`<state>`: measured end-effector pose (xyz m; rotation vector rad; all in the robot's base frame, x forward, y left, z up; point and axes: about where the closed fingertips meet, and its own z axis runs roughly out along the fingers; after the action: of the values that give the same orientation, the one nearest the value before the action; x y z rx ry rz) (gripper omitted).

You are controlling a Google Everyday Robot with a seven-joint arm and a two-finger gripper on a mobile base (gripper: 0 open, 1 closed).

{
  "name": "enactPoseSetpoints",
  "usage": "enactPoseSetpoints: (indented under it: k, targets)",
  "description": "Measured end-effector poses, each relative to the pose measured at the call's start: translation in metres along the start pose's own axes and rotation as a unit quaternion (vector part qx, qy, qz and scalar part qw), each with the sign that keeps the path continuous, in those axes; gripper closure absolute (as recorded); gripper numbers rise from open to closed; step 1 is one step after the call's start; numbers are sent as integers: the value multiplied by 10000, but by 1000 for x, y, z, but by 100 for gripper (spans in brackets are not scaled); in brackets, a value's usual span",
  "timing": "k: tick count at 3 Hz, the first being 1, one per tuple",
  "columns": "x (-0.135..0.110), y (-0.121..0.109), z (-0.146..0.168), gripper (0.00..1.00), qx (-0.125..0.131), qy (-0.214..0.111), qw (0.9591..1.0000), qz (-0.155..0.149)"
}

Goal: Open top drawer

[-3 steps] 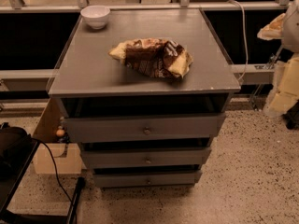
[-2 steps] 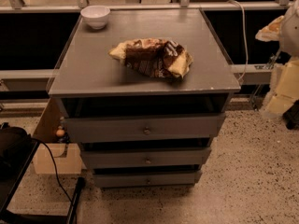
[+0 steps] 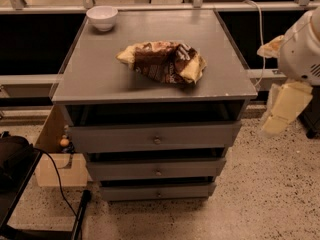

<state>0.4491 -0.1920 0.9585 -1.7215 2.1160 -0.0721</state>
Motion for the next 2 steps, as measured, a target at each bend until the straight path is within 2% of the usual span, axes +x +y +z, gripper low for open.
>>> enactPoseSetpoints:
  k: [2]
  targets:
    - [1, 9, 37, 0, 116, -226, 9995, 207]
